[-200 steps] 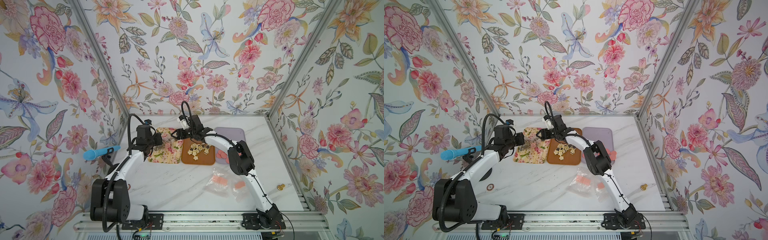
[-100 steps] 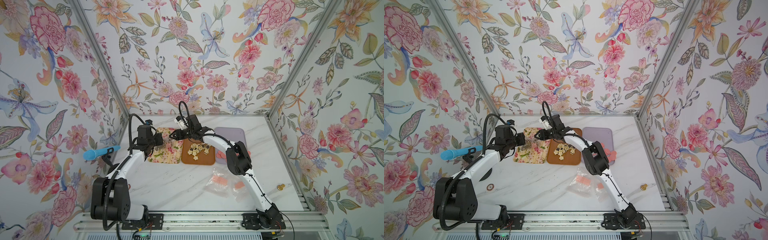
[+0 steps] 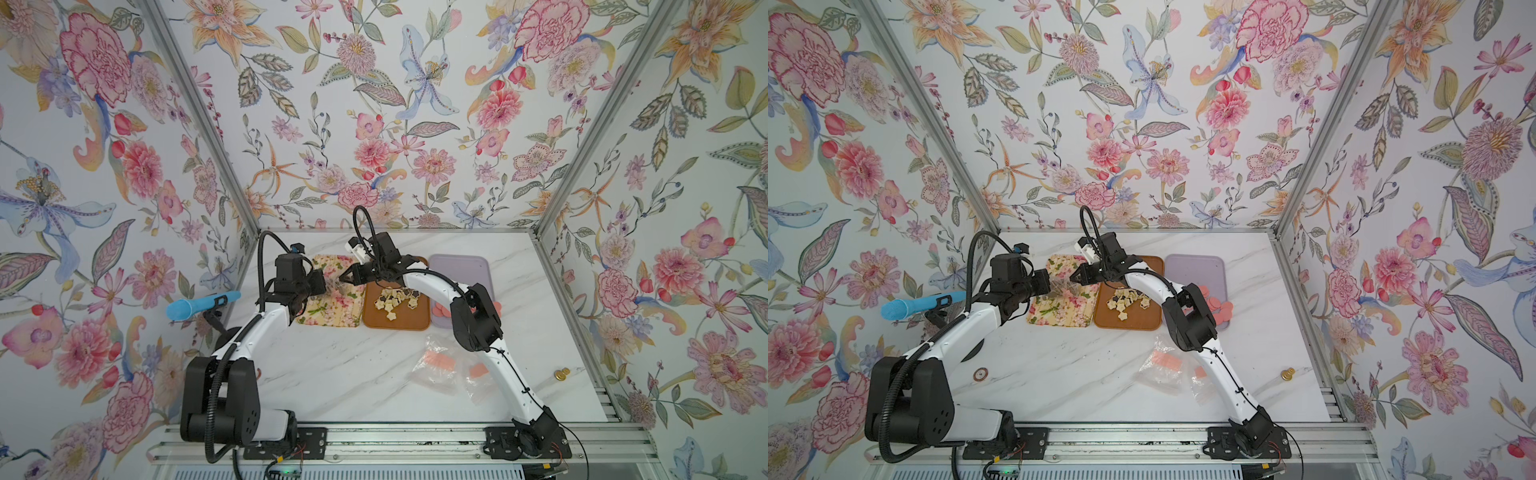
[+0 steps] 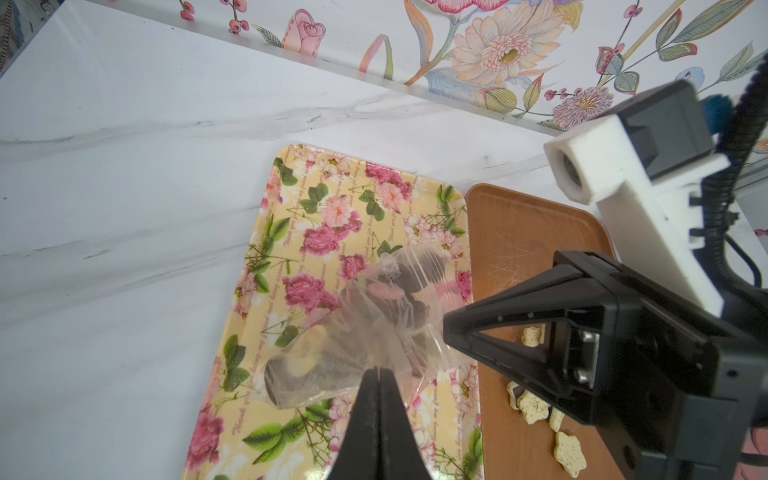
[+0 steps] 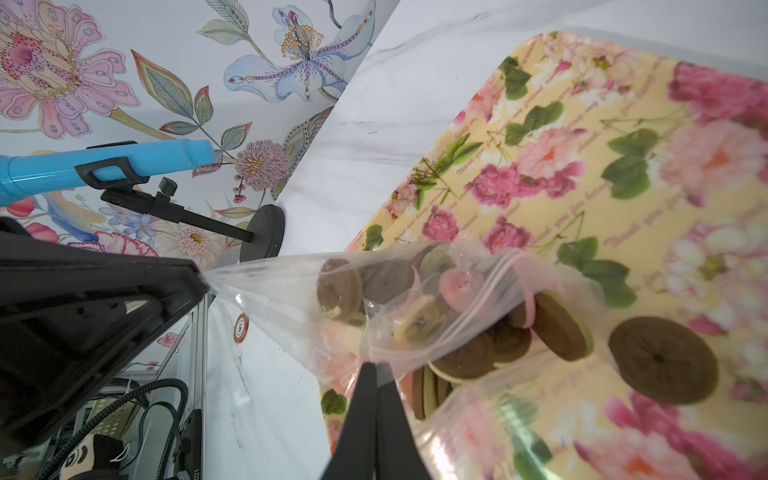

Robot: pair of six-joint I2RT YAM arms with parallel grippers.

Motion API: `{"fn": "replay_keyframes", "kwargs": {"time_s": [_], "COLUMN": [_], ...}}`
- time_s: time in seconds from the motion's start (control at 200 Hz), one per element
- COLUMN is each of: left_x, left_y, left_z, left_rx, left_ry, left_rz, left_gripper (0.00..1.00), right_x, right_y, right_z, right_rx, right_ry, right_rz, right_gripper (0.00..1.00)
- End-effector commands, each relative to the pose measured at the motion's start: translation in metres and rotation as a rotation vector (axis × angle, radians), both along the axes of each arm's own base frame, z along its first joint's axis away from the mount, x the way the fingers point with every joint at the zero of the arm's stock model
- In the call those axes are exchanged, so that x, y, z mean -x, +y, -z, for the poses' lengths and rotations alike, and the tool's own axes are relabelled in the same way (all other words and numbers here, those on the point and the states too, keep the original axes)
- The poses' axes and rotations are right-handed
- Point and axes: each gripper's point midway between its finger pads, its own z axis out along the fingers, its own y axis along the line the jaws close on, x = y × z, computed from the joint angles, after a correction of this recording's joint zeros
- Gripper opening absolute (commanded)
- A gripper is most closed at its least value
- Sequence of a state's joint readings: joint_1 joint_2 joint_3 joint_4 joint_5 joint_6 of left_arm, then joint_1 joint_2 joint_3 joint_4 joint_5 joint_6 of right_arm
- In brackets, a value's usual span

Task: Pour cookies out of the ziploc bag
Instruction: 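Pour the cookies out of the ziploc bag onto the tray.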

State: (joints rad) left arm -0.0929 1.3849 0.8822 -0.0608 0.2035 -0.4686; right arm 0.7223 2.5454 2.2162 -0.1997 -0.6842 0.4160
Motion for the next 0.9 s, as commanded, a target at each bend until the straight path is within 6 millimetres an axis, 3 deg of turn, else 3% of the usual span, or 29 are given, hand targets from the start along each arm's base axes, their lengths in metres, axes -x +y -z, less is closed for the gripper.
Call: {"fn": "replay_keyframes", "kwargs": {"time_s": [0.0,0.28,0.44,0.496,0.601,0.656,0.746,0.896], "left_x": [0.012,0.042,0.041,0.039,0.044,0.047,0.043,0.028], "left_y": [0.004,0.006,-0.001,-0.002,0.001,0.007,0.012,-0.001], "left_z": [-0.011,-0.024,-0.039,-0.031,0.004,0.018,0.029,0.046], "left_rx": [-0.036,-0.019,0.013,0.011,-0.015,-0.043,-0.019,0.126], "left_ry": [-0.039,-0.052,-0.093,-0.074,-0.029,-0.021,-0.027,-0.054], "left_rz": [-0.006,-0.012,-0.001,0.009,0.007,-0.011,-0.022,0.033], "left_gripper": [0.00,0.00,0.00,0.00,0.00,0.18,0.29,0.33], "right_x": [-0.013,-0.054,-0.056,-0.054,-0.049,-0.047,-0.047,-0.047], "right_y": [-0.004,0.001,0.016,0.019,0.021,0.020,0.018,0.017], "right_z": [-0.003,-0.008,-0.005,-0.003,0.000,0.001,-0.001,-0.002], "right_rx": [-0.016,-0.129,-0.197,-0.198,-0.198,-0.194,-0.189,-0.190], "right_ry": [0.001,0.059,0.117,0.119,0.130,0.130,0.119,0.117], "right_rz": [0.026,0.117,0.107,0.105,0.091,0.086,0.082,0.081], "right_gripper": [0.00,0.00,0.00,0.00,0.00,0.00,0.00,0.00]}}
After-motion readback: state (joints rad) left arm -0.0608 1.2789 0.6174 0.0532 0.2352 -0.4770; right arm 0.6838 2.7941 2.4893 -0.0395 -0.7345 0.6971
